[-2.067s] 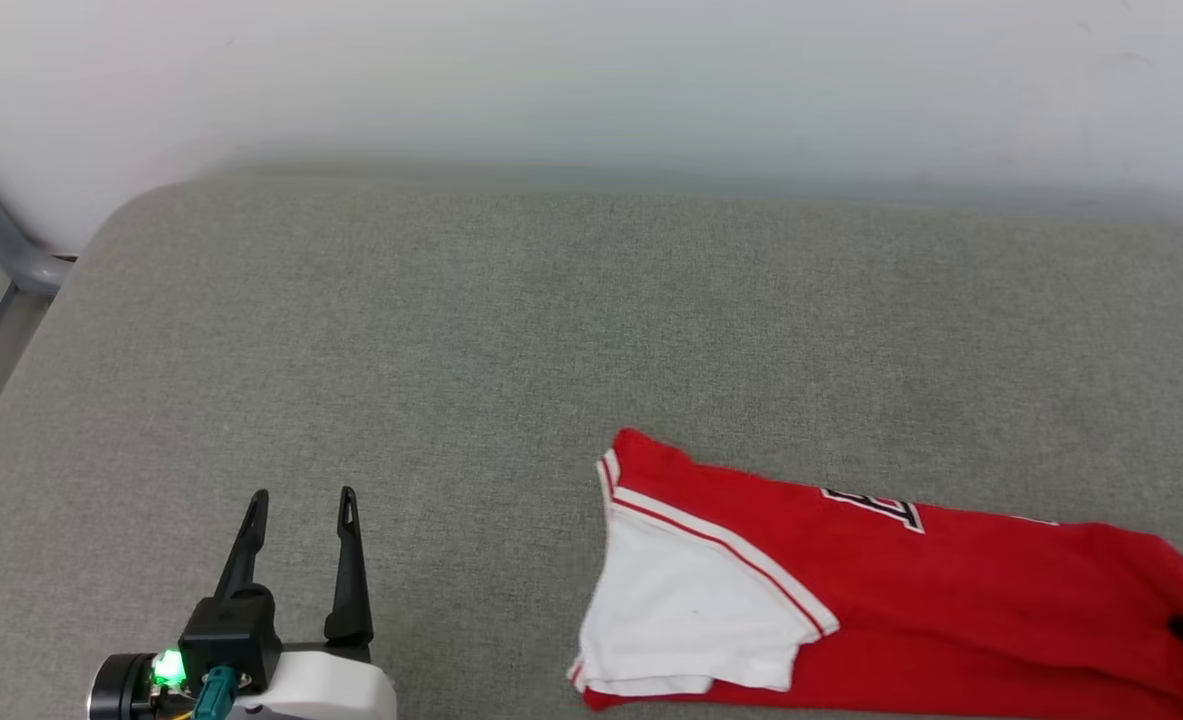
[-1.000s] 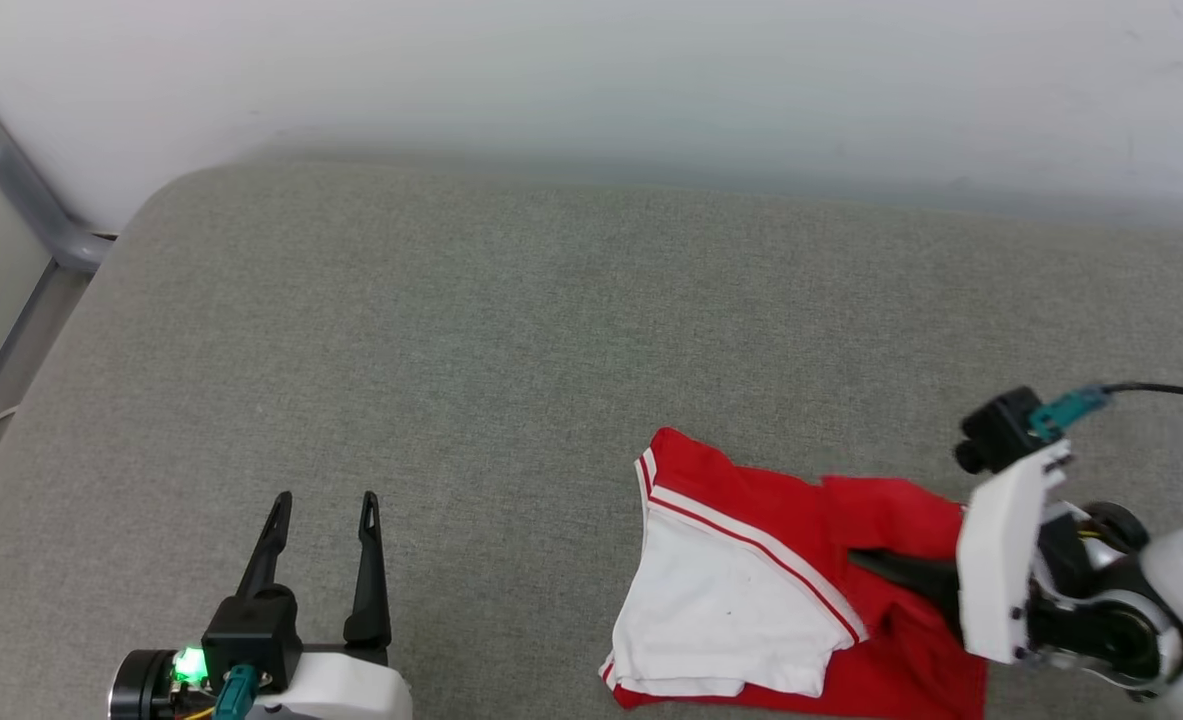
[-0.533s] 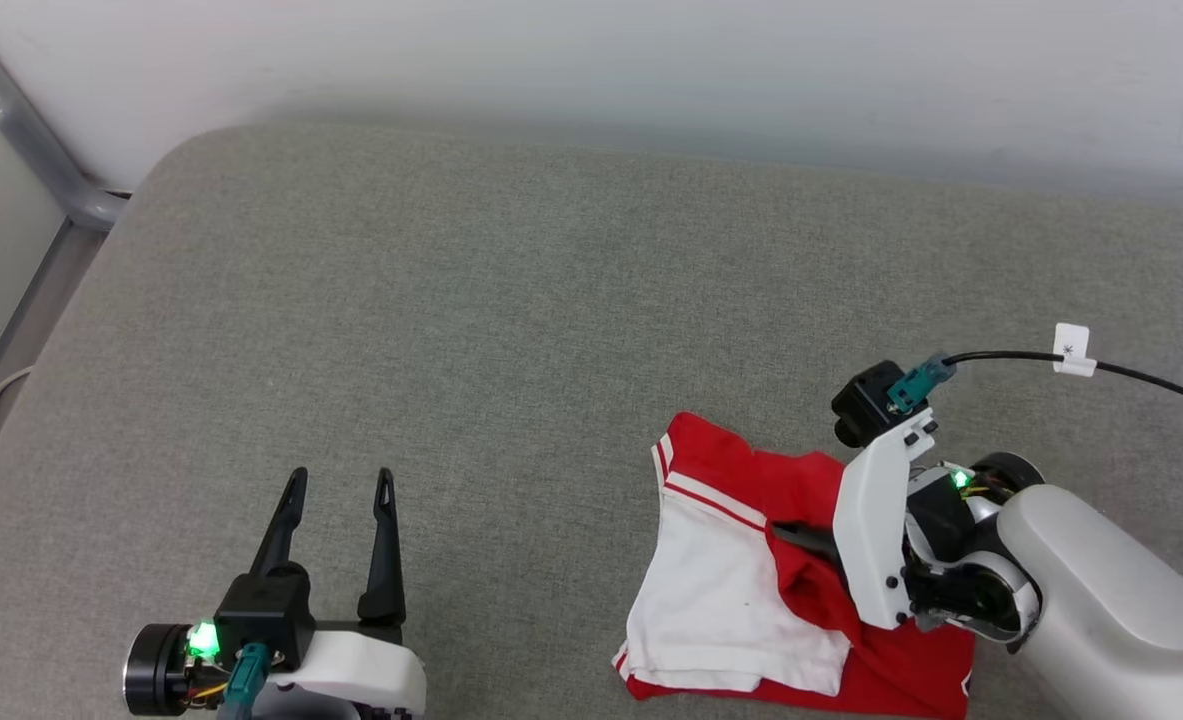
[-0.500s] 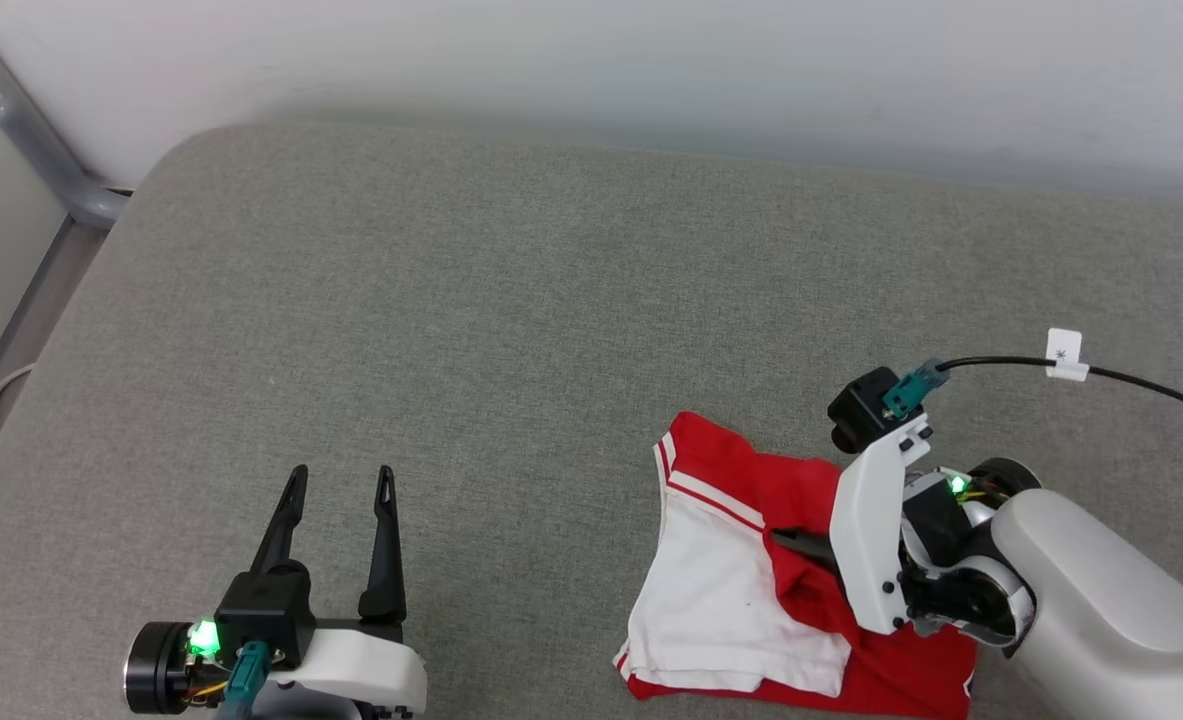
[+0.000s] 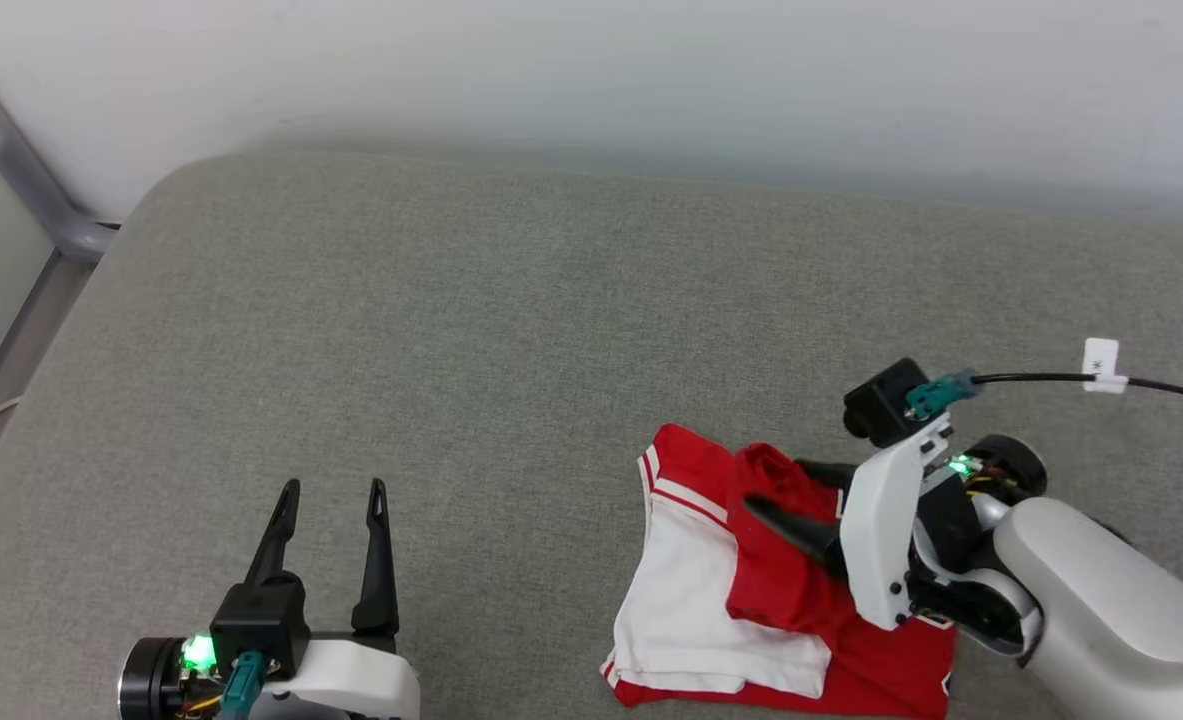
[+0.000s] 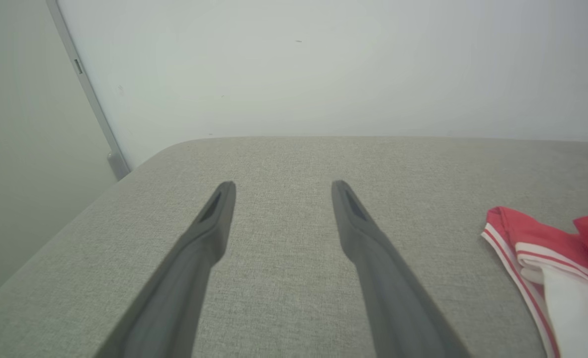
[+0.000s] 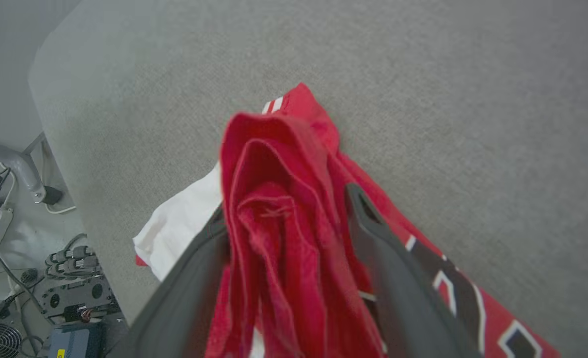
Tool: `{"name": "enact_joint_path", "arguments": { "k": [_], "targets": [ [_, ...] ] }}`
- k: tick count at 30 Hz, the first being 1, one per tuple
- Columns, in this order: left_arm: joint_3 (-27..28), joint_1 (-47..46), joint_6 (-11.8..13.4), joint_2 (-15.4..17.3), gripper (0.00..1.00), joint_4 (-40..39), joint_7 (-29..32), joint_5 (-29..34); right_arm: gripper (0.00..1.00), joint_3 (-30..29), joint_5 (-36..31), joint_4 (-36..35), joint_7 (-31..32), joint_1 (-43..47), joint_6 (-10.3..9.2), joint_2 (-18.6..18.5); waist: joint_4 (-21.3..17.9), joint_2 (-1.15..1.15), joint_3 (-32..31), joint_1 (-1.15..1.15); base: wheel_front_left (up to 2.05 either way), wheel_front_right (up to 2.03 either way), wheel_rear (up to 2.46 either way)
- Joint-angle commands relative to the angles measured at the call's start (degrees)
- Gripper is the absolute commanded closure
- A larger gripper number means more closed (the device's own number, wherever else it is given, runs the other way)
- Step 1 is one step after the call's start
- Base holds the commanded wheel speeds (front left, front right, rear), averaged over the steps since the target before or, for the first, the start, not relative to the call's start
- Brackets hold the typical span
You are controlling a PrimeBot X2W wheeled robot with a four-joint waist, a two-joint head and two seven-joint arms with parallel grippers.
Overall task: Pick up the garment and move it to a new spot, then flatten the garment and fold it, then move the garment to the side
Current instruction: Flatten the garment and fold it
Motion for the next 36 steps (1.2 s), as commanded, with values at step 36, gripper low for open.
{"name": "enact_joint_path", "arguments": {
  "k": [36],
  "targets": [
    [2.0,5.5,-0.4,0.4,0.00,-2.2,-0.1,1.2,0.00,-45.1,-35.0,-16.5,-38.5,32.3,-0.05,12.6,-9.5,0.00,-6.4,0.00,0.00,0.00,0.00]
  ]
}}
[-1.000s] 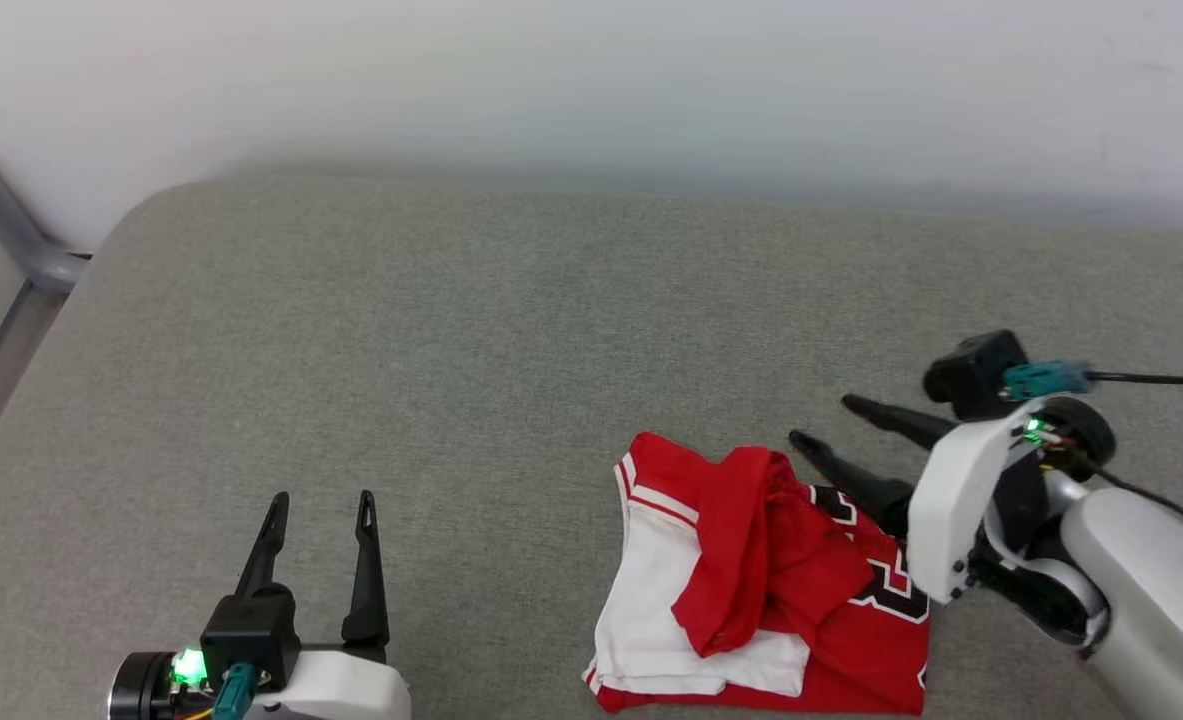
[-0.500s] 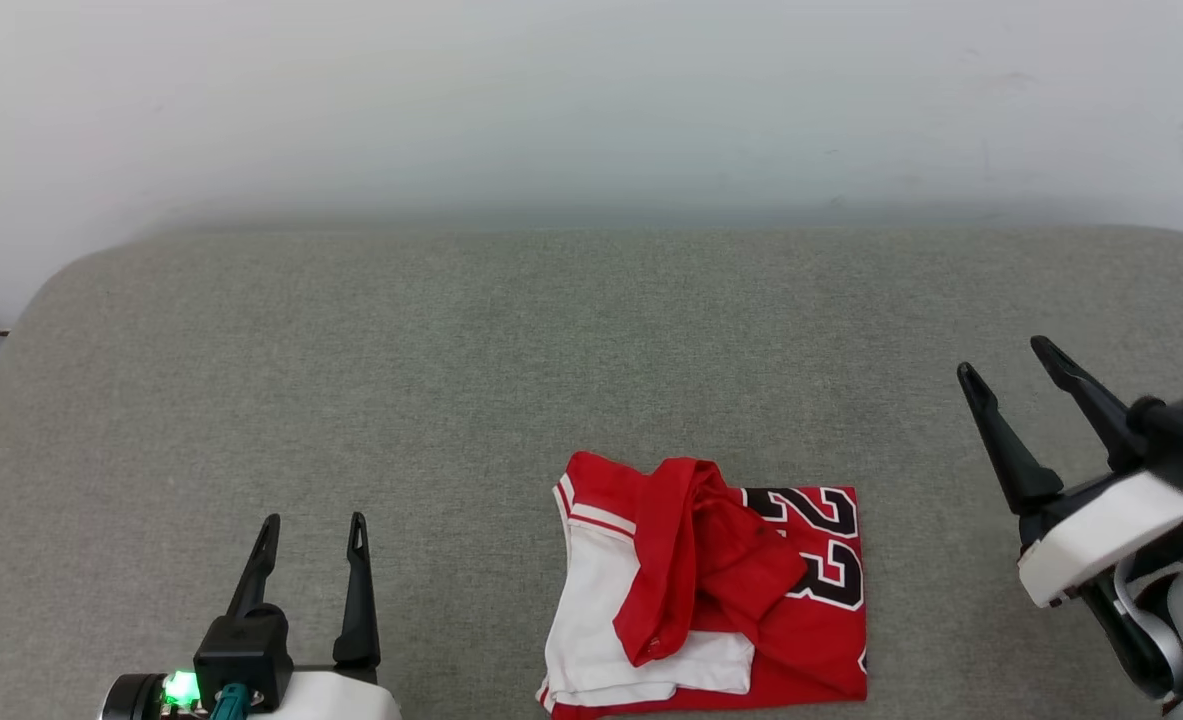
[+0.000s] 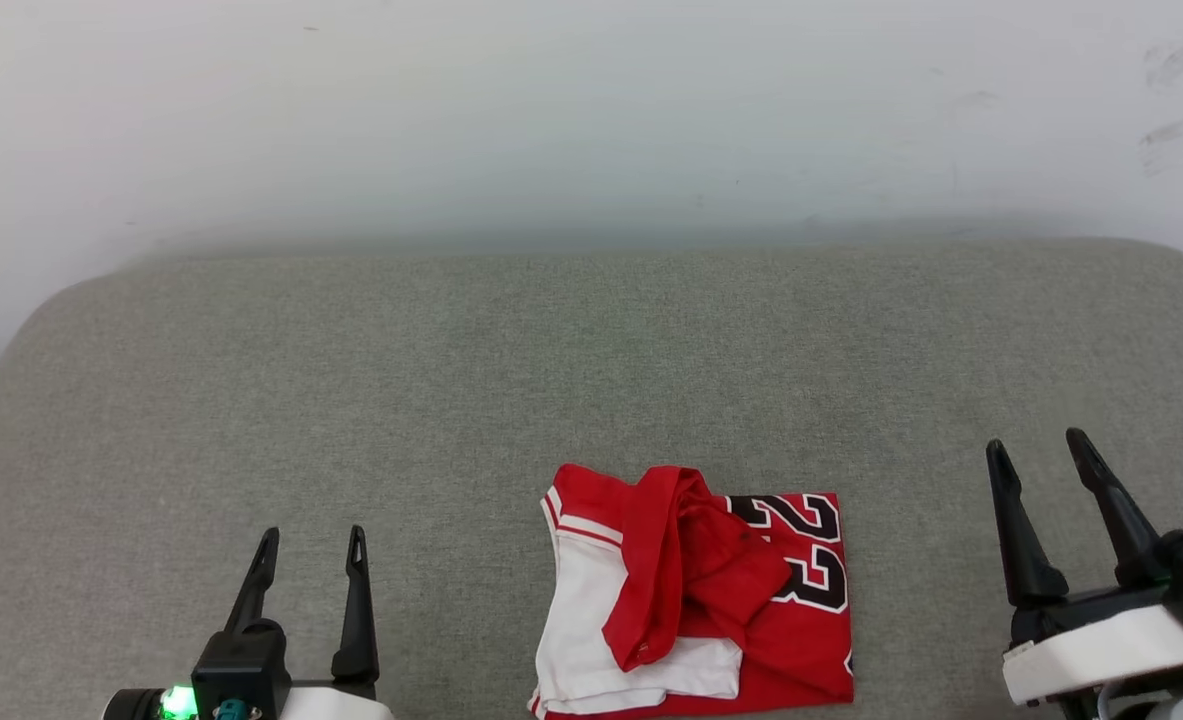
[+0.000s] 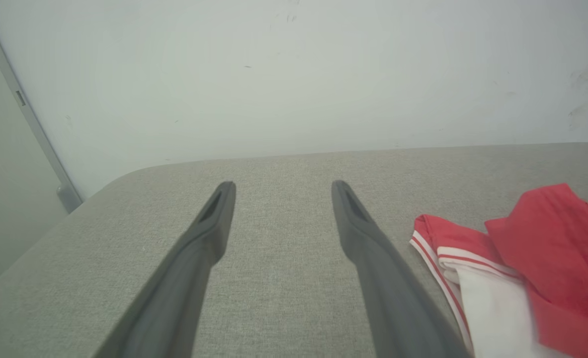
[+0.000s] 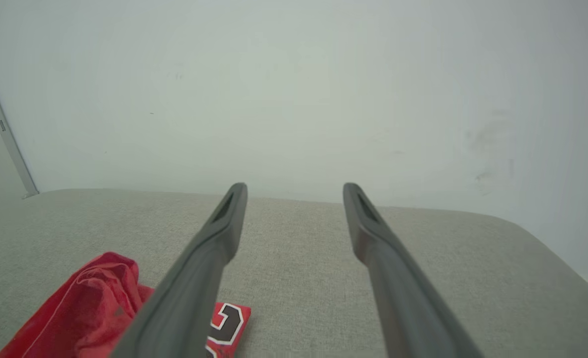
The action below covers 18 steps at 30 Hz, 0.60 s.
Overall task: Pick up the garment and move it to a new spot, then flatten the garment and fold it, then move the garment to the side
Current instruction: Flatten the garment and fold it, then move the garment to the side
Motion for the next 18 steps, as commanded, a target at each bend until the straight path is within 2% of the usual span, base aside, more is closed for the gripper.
{"name": "enact_joint_path", "arguments": {
  "k": [1,8,18],
  "targets": [
    [0.1,0.6,0.0,0.2,0.00,-0.4,-0.1,0.3,0.00,-0.8,-0.7,-1.2,-0.3,1.6,-0.05,1.1,0.2,0.00,-0.2,0.00,0.00,0.00,0.00],
    [0.1,2.2,0.2,0.1,0.00,-1.2,-0.1,0.0,0.00,-3.2,-1.5,-4.6,-0.2,7.4,-0.05,4.7,1.2,0.00,-0.8,0.00,0.00,0.00,0.00],
    [-0.2,3.0,-0.1,0.2,0.00,-1.0,-0.1,0.4,0.00,-2.7,-3.1,-5.4,-0.2,10.4,-0.05,5.5,2.0,0.00,-1.1,0.00,0.00,0.00,0.00]
  ]
}}
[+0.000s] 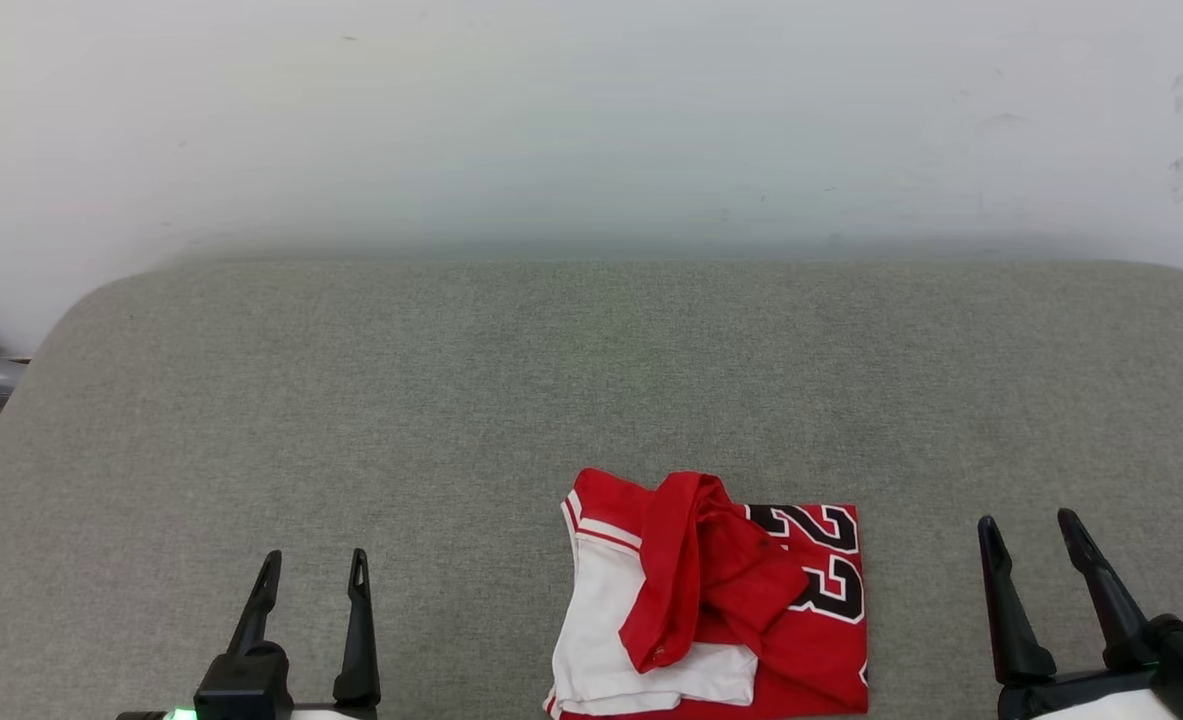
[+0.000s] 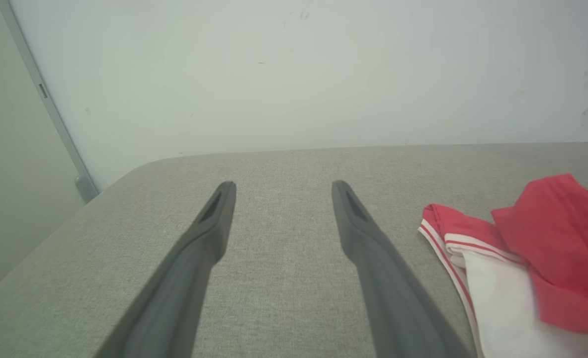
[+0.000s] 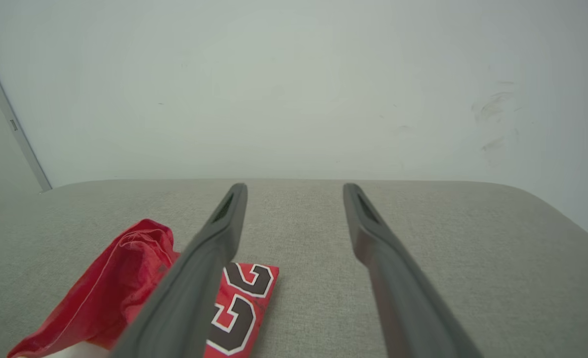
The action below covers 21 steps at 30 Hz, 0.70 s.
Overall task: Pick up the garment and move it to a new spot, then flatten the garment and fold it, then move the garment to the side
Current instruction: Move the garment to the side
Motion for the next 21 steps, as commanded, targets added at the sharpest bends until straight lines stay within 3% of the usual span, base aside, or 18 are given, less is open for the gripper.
{"name": "enact_joint_path", "arguments": {
  "k": [1,14,18,21],
  "targets": [
    [0.1,0.6,-0.1,0.2,0.00,0.1,-0.1,0.4,0.00,0.0,-0.5,0.2,-0.1,0.7,-0.05,0.0,0.1,0.00,0.0,0.00,0.00,0.00,0.00],
    [-0.3,0.4,0.4,0.1,0.00,0.3,-0.1,0.2,0.00,0.3,-1.1,0.6,-0.1,-4.6,-0.05,-3.5,0.1,0.00,0.0,0.00,0.00,0.00,0.00],
    [-0.8,-0.5,0.2,0.1,0.00,0.4,-0.1,0.2,0.00,0.4,1.1,1.3,0.8,-10.3,-0.05,-7.7,0.2,0.00,0.6,0.00,0.00,0.00,0.00],
    [-1.0,-0.9,0.1,0.1,0.00,0.5,-0.1,0.2,0.00,3.0,3.9,2.1,5.6,-15.4,-0.05,-12.5,0.3,0.00,1.1,0.00,0.00,0.00,0.00]
  ]
}}
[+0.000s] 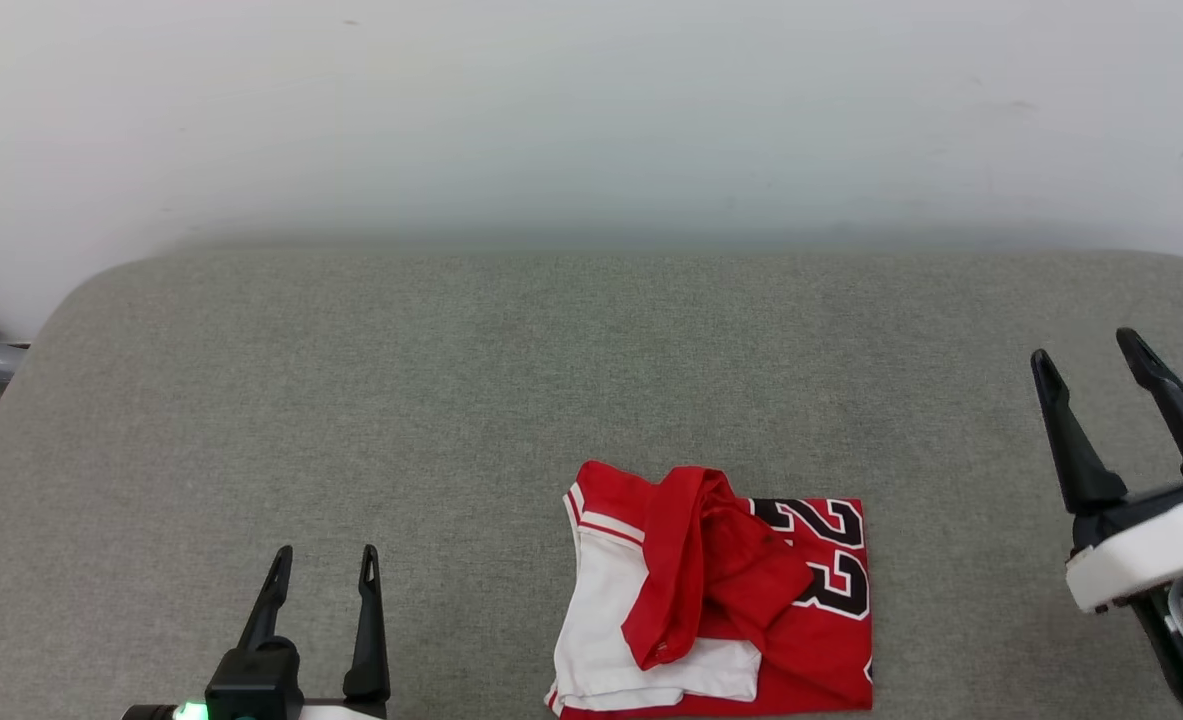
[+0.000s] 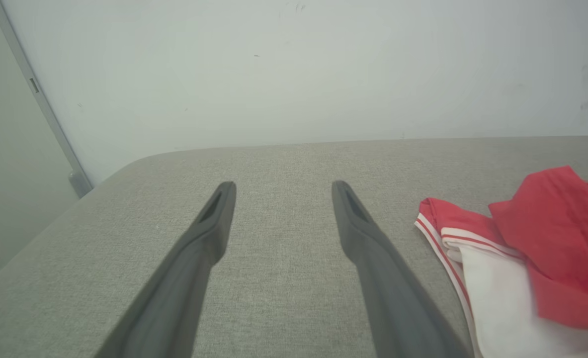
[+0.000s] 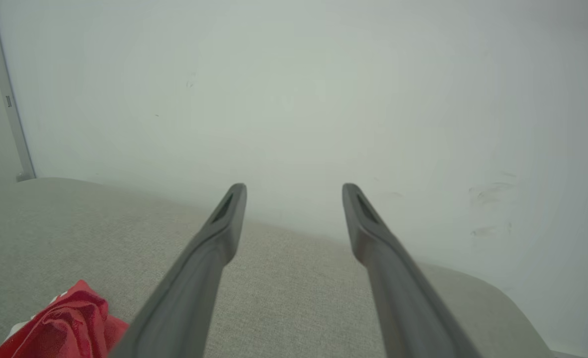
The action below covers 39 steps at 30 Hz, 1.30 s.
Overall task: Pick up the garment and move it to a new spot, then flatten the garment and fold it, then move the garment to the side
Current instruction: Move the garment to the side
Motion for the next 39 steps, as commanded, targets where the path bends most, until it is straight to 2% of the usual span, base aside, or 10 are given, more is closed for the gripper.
{"name": "enact_joint_path", "arguments": {
  "k": [1,5,8,14,17,24,30,39],
  "targets": [
    [0.0,-0.6,-0.2,0.1,0.00,0.1,-0.1,0.2,0.00,0.9,1.1,0.4,1.6,-1.4,-0.05,-1.0,0.0,0.00,0.2,0.00,0.00,0.00,0.00],
    [-0.2,-1.0,-0.4,0.1,0.00,0.1,-0.1,0.0,0.00,6.9,8.8,2.4,14.5,-6.7,-0.05,-6.9,0.4,0.00,0.9,0.00,0.00,0.00,0.00],
    [-0.3,-1.6,-0.4,0.1,0.00,0.1,-0.1,-0.1,0.00,10.5,15.5,2.9,23.6,-9.6,-0.05,-9.9,0.8,0.00,1.7,0.00,0.00,0.00,0.00],
    [-0.8,-2.5,-0.4,-0.1,0.00,0.1,-0.1,-0.4,0.00,16.5,26.6,5.1,40.5,-9.7,-0.05,-13.0,1.8,0.00,3.1,0.00,0.00,0.00,0.00],
    [-1.2,-3.4,-0.6,-0.1,0.00,0.2,-0.1,-0.4,0.00,18.0,31.5,6.1,46.3,-9.0,-0.05,-13.8,2.7,0.00,4.1,0.00,0.00,0.00,0.00],
    [-1.8,-5.5,-0.9,-0.2,0.00,0.5,-0.1,-0.4,0.00,18.8,36.0,9.7,50.4,-8.2,-0.05,-11.4,5.1,0.00,7.0,0.00,0.00,0.00,0.00],
    [-2.0,-7.1,-1.1,-0.2,0.00,0.8,-0.1,-0.4,0.00,19.4,37.6,13.8,48.7,-9.2,-0.05,-8.8,7.1,0.00,9.5,0.00,0.00,0.00,0.00],
    [-2.5,-8.8,-1.4,-0.3,0.00,1.5,-0.1,-0.6,0.00,24.6,37.7,21.1,44.8,-8.8,-0.09,-5.7,8.9,0.00,11.1,0.00,0.00,0.00,0.00]
  ]
}}
